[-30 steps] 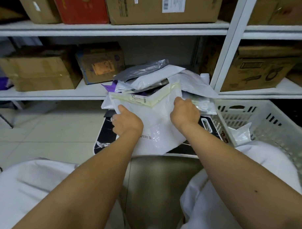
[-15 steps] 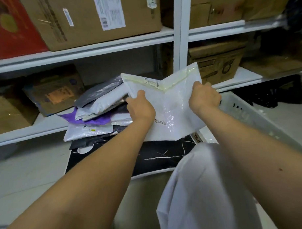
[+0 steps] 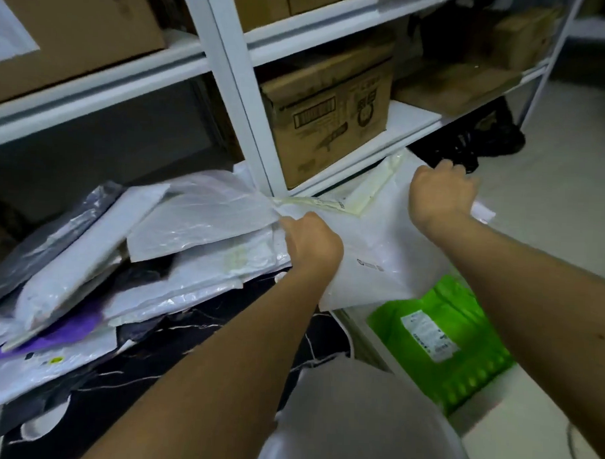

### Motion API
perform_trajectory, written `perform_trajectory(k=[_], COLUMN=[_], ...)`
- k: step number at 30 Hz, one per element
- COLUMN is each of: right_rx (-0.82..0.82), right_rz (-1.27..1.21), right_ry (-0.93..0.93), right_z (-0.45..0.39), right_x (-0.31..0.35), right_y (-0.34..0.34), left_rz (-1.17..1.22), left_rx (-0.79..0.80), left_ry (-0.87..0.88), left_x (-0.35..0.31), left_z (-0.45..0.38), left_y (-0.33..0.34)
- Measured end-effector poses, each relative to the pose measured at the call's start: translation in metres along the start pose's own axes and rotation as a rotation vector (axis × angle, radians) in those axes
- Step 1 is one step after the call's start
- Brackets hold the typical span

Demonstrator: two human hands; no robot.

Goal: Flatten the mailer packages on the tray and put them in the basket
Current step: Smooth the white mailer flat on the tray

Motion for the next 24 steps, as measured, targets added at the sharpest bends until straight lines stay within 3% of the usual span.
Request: perform_trajectory(k=[6, 9, 13, 18, 22, 24], right_rx=[0.039, 0.069, 0.149, 0.306, 0.446, 0.428], right_rz=[0.197, 0.217, 0.175, 0.097, 0.311, 0.266], right_ry=[-0.067, -0.14, -0.211, -0.197, -0.137, -0.125], right_z=[-0.04, -0.05, -0.055, -0.055, -0.036, -0.024], right_x=[0.003, 0.018, 0.039, 0.047, 0.041, 0.053], right_y=[0.047, 0.091, 0.159, 0.231, 0.282, 0.293], left_rz=[-0.087, -0.243, -0.392, -0.409, -0.685, -0.695], left_rx=[0.148, 0.261, 0.398, 0.506, 0.608, 0.655], left_ry=[0.171, 0.261, 0.285, 0.231, 0.235, 0.269], left_x=[-0.036, -0.042, -0.038, -0.024, -0.008, -0.011], left_z=[-0.018, -0.029, -0.045, -0.052, -0.05, -0.052], left_y=[0.049, 0.088, 0.132, 0.162, 0.179, 0.187])
Point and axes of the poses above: each hand's wrist, its own z-axis away from the middle knuckle, its own y-axis out of the palm, x = y × z, the point moved 8 cm from there along -z, towards the middle knuckle, and after that the axes turned 5 degrees about z, right-handed, at the moved point
